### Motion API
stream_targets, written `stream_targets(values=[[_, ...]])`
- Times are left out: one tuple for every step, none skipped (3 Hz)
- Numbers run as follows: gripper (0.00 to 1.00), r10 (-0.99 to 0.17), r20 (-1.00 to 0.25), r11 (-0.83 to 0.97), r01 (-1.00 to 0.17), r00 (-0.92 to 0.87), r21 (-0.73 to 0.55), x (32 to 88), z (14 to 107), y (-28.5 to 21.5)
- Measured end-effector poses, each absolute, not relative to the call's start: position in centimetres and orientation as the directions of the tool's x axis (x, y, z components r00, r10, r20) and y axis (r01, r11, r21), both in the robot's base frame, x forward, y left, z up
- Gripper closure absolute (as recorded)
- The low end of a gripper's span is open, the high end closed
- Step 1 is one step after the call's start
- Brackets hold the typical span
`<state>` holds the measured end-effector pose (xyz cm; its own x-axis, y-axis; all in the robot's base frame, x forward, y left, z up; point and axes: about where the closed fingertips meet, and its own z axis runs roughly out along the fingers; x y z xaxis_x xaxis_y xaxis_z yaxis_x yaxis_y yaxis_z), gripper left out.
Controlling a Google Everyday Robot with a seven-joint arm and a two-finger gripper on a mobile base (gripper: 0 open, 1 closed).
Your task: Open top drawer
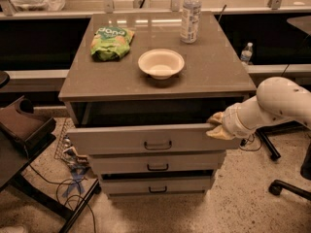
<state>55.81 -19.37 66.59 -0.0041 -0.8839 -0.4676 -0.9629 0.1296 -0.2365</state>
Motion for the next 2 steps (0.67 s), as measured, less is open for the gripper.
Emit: stream_targets(values=[[1.0, -0.884, -0.468, 0.13, -0.963, -0.004, -0.236, 55.8, 66.81, -19.37], [1.0, -0.885, -0.465, 0.128, -0.964, -0.005, -0.234, 55.38, 66.87, -19.39]])
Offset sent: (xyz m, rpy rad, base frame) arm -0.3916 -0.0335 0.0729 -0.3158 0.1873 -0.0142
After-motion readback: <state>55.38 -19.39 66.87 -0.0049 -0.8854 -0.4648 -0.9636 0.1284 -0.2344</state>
